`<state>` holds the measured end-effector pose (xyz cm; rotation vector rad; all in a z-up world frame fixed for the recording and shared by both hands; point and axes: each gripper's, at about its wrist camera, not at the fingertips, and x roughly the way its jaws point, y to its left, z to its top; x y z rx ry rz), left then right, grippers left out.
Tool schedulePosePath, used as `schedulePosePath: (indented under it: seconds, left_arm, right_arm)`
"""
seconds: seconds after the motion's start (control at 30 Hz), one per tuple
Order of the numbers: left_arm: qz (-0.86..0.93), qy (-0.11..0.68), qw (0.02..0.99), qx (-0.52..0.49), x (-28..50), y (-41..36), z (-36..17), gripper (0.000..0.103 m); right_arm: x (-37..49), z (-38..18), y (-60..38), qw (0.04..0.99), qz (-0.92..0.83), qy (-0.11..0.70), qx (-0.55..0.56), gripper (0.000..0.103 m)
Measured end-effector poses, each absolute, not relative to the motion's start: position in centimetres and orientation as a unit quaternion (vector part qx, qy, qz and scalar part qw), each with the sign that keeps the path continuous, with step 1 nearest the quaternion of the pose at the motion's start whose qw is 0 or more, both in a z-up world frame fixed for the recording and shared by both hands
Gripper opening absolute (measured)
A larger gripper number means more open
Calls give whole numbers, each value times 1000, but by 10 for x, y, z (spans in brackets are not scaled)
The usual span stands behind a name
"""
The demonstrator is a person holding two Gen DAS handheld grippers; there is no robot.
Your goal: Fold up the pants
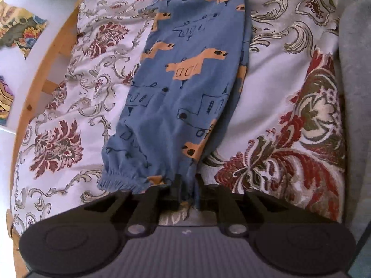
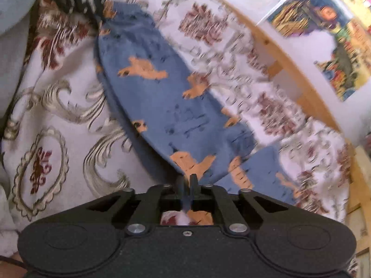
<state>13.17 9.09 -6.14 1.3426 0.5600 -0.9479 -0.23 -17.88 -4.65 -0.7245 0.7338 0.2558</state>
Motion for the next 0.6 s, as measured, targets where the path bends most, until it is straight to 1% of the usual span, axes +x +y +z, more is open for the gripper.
schedulePosePath:
  seconds: [0.03,0.07,0.1,0.13,0.17,0.2,0.23,0.27,0.3,0.33,0.37,0.4,0.47,0.5,0.6]
  left_arm:
    - [-418,253,642,590,131,91,-59,29]
    - [-421,261,638,590,130,92,-55,43]
    - [-420,265,638,588,130,93,-51,57]
    - [-418,270,641,585,130,93,-45,63]
    - [-416,277,644,580,131,93,-40,73]
    - [-415,284,649,571,132,93,-32,76]
    - [-413,291,660,556,133,93,-23,81]
    - [-409,298,674,539,134,92,-14,89]
    - [-405,309,689,515,136,91,-4,93]
    - [-407,323,697,494,139,89,6,100]
    - [-411,335,702,476,140,88,14,103]
    - [-415,339,707,462,141,86,22,103]
    - [-416,336,726,433,136,81,36,103]
    - [-419,337,733,416,134,76,42,103]
    - [-429,328,761,359,128,51,51,103]
  right_arm:
    - [-1,-48,-179,858,126,358,-346,17]
    - [-2,-49,-179,854,133,367,-345,24]
    - [-3,-48,-179,852,139,371,-342,34]
    - [-4,-46,-179,851,145,374,-340,40]
    - [-5,-41,-179,850,153,378,-334,52]
    - [-6,-36,-179,851,156,380,-328,59]
    - [-7,-31,-181,855,155,378,-320,61]
    - [-8,-23,-185,862,150,375,-305,65]
    - [-8,-16,-190,870,143,373,-287,72]
    - [-7,-9,-196,878,135,371,-269,76]
    - [-7,-3,-203,887,126,371,-246,84]
    - [-5,2,-211,894,120,371,-220,87]
    - [-2,9,-227,905,109,373,-173,90]
    - [-1,9,-234,910,96,371,-156,94]
    - [7,8,-251,922,47,358,-139,102]
